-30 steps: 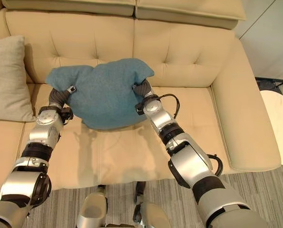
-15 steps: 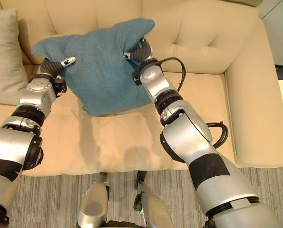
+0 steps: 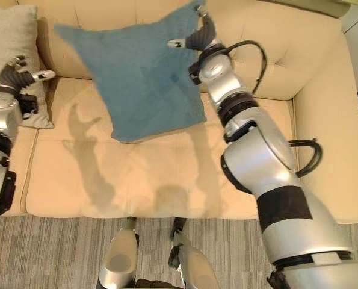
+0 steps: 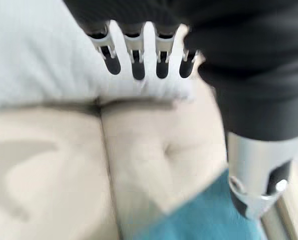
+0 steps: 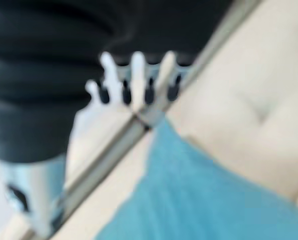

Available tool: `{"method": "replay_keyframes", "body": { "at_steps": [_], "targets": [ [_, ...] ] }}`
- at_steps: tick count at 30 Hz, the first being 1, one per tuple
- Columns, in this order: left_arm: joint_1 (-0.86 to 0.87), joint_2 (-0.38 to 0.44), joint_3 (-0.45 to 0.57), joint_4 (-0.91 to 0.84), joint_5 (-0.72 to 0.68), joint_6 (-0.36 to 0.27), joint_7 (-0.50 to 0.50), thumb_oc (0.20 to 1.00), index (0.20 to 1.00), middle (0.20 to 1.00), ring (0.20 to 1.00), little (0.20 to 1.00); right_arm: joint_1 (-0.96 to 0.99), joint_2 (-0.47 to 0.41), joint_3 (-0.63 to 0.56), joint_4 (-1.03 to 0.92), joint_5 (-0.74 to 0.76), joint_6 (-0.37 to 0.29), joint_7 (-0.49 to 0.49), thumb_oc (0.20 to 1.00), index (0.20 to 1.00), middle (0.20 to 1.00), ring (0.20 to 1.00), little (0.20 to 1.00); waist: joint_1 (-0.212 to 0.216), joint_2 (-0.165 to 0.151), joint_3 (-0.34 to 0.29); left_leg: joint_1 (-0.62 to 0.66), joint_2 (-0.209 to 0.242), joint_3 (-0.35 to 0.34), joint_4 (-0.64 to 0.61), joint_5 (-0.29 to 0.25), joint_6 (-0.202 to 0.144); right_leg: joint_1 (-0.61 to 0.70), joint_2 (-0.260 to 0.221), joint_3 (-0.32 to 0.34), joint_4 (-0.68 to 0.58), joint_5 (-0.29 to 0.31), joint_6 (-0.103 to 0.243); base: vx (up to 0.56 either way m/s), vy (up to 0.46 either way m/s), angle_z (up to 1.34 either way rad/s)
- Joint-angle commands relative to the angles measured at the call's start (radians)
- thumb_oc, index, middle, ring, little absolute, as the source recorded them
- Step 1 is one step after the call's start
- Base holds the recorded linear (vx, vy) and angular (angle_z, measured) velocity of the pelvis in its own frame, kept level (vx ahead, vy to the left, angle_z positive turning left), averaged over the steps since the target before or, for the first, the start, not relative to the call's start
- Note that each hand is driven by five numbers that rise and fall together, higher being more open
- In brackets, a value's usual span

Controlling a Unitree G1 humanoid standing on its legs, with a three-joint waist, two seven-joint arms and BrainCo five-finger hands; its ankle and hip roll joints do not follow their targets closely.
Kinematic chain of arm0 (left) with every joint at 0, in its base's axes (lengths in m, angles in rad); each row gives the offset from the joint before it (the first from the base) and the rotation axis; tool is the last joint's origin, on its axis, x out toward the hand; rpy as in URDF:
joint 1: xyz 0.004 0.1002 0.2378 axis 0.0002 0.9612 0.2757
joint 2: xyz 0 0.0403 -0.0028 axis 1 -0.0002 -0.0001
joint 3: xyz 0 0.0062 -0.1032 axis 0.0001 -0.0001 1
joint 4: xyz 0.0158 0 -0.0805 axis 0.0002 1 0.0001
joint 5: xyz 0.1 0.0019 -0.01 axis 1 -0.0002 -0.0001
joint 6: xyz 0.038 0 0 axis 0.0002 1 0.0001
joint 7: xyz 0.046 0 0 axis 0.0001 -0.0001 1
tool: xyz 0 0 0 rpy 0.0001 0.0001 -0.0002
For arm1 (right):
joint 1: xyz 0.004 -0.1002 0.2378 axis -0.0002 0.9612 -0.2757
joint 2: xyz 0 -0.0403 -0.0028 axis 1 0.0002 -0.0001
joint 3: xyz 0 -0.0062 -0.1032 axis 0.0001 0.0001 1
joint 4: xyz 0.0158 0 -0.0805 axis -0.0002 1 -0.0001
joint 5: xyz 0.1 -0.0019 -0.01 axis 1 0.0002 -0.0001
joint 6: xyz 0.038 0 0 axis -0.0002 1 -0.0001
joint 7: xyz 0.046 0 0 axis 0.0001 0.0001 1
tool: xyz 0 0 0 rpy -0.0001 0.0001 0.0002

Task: Pick up all the scattered cushions and arrange them neatly on the sofa.

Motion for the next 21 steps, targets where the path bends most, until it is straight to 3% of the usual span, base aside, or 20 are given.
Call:
{"method": "replay_keyframes", "body": {
  "at_steps": [1, 7, 12, 13, 14, 17, 20, 21],
  "targets": [
    [-0.073, 0.072, -0.034, -0.053, 0.027, -0.049, 0.004, 1.0, 1.0, 1.0, 1.0, 1.0, -0.109, -0.033, 0.052, 0.01, -0.036, -0.028, 0.004, 1.0, 1.0, 1.0, 1.0, 1.0, 0.02, 0.031, 0.037, 0.097, -0.028, -0.043, -0.001, -0.064, -0.011, 0.059, -0.113, -0.039, 0.002, -0.082, 0.084, 0.02, 0.026, -0.07],
    [0.145, 0.128, 0.117, -0.216, 0.038, -0.065, 0.015, 1.0, 1.0, 1.0, 1.0, 1.0, -0.027, -0.138, 0.077, -0.095, -0.078, -0.008, 0.021, 1.0, 1.0, 1.0, 1.0, 1.0, 0.008, 0.044, 0.008, 0.116, -0.04, -0.036, -0.001, -0.091, -0.005, 0.062, -0.109, -0.031, 0.002, -0.084, 0.085, 0.03, 0.045, -0.03],
    [0.579, 0.12, 0.371, -0.468, 0.088, -0.039, -0.006, 1.0, 1.0, 1.0, 1.0, 1.0, 0.273, -0.292, 0.005, -0.378, -0.137, 0.028, 0.073, 1.0, 1.0, 1.0, 1.0, 1.0, -0.019, 0.058, -0.053, 0.143, -0.049, -0.026, -0.001, -0.123, 0.004, 0.075, -0.099, -0.021, 0.002, -0.079, 0.089, 0.07, 0.026, 0.01],
    [0.756, 0.075, 0.483, -0.554, 0.114, -0.029, -0.02, 1.0, 1.0, 1.0, 1.0, 1.0, 0.429, -0.352, -0.044, -0.485, -0.159, 0.042, 0.103, 1.0, 1.0, 1.0, 1.0, 1.0, -0.029, 0.065, -0.078, 0.149, -0.052, -0.02, -0.001, -0.132, 0.009, 0.076, -0.096, -0.018, 0.002, -0.077, 0.091, 0.08, 0.012, 0.02],
    [0.77, 0.073, 0.49, -0.562, 0.115, -0.027, -0.019, 1.0, 1.0, 1.0, 1.0, 1.0, 0.435, -0.35, -0.043, -0.491, -0.16, 0.044, 0.102, 1.0, 1.0, 1.0, 1.0, 1.0, -0.033, 0.065, -0.083, 0.148, -0.052, -0.02, -0.001, -0.133, 0.009, 0.075, -0.096, -0.018, 0.002, -0.077, 0.091, 0.09, 0.005, -0.02],
    [1.017, -0.048, 0.635, -0.673, 0.15, -0.013, -0.034, 1.0, 1.0, 1.0, 1.0, 1.0, 0.717, -0.4, -0.164, -0.614, -0.189, 0.058, 0.157, 1.0, 1.0, 1.0, 1.0, 1.0, -0.052, 0.078, -0.146, 0.147, -0.054, -0.019, -0.001, -0.134, 0.016, 0.072, -0.089, -0.018, 0.002, -0.073, 0.092, 0.09, -0.012, -0.05],
    [1.127, -0.136, 0.682, -0.677, 0.168, -0.019, -0.051, 1.0, 1.0, 1.0, 1.0, 1.0, 0.858, -0.394, -0.219, -0.658, -0.214, 0.066, 0.195, 1.0, 1.0, 1.0, 1.0, 1.0, -0.062, 0.083, -0.194, 0.138, -0.05, -0.019, -0.001, -0.129, 0.016, 0.066, -0.085, -0.02, 0.002, -0.07, 0.094, 0.06, -0.047, 0.01],
    [1.212, -0.242, 0.677, -0.676, 0.173, -0.023, -0.066, 1.0, 1.0, 1.0, 1.0, 1.0, 1.028, -0.355, -0.304, -0.686, -0.228, 0.073, 0.236, 1.0, 1.0, 1.0, 1.0, 1.0, -0.069, 0.088, -0.239, 0.131, -0.044, -0.022, -0.001, -0.107, 0.016, 0.067, -0.074, -0.02, 0.002, -0.073, 0.092, 0.08, -0.107, -0.04]
  ]
}}
